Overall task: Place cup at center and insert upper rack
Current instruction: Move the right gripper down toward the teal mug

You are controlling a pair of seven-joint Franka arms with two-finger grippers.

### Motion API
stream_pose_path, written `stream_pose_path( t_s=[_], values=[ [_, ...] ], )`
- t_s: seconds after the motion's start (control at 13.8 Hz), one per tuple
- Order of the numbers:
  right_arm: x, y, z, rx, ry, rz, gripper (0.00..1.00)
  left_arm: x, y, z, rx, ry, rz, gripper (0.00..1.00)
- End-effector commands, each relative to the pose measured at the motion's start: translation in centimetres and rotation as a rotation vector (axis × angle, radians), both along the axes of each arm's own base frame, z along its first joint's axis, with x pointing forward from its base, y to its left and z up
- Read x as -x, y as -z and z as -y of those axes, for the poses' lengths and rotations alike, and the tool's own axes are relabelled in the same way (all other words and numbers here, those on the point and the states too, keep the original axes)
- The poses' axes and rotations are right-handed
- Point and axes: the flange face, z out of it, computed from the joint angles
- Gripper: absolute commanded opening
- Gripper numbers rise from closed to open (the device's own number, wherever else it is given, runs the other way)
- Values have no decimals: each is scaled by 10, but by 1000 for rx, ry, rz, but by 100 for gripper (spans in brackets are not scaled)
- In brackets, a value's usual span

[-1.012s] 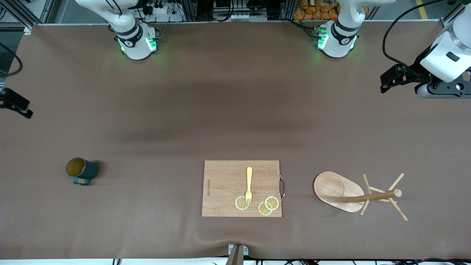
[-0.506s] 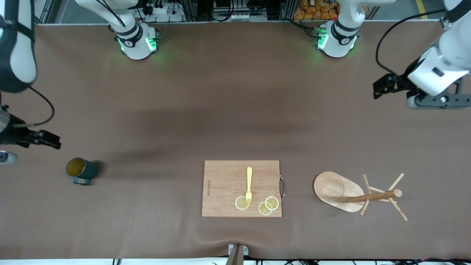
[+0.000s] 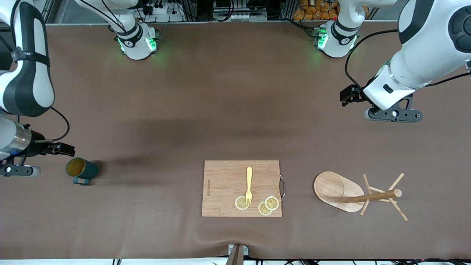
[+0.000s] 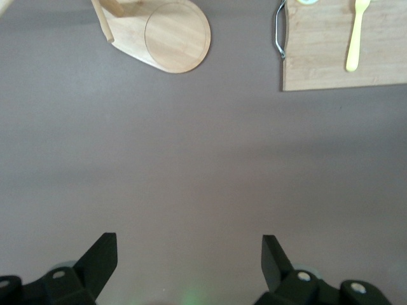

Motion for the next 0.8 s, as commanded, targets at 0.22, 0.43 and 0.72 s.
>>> stream_pose_path(
  t_s=[0.22,0.43,0.72],
  values=[
    [-10,59,20,-4,21,-33,100,-6,-2,-2,101,-56,-8,100],
    [-5,81,22,-7,-12,-32,100,-6,3,-7,110,-67,-23,100],
    [2,115,42,-5,-14,1,100,1,13,-3,137,-125,-63,100]
  ],
)
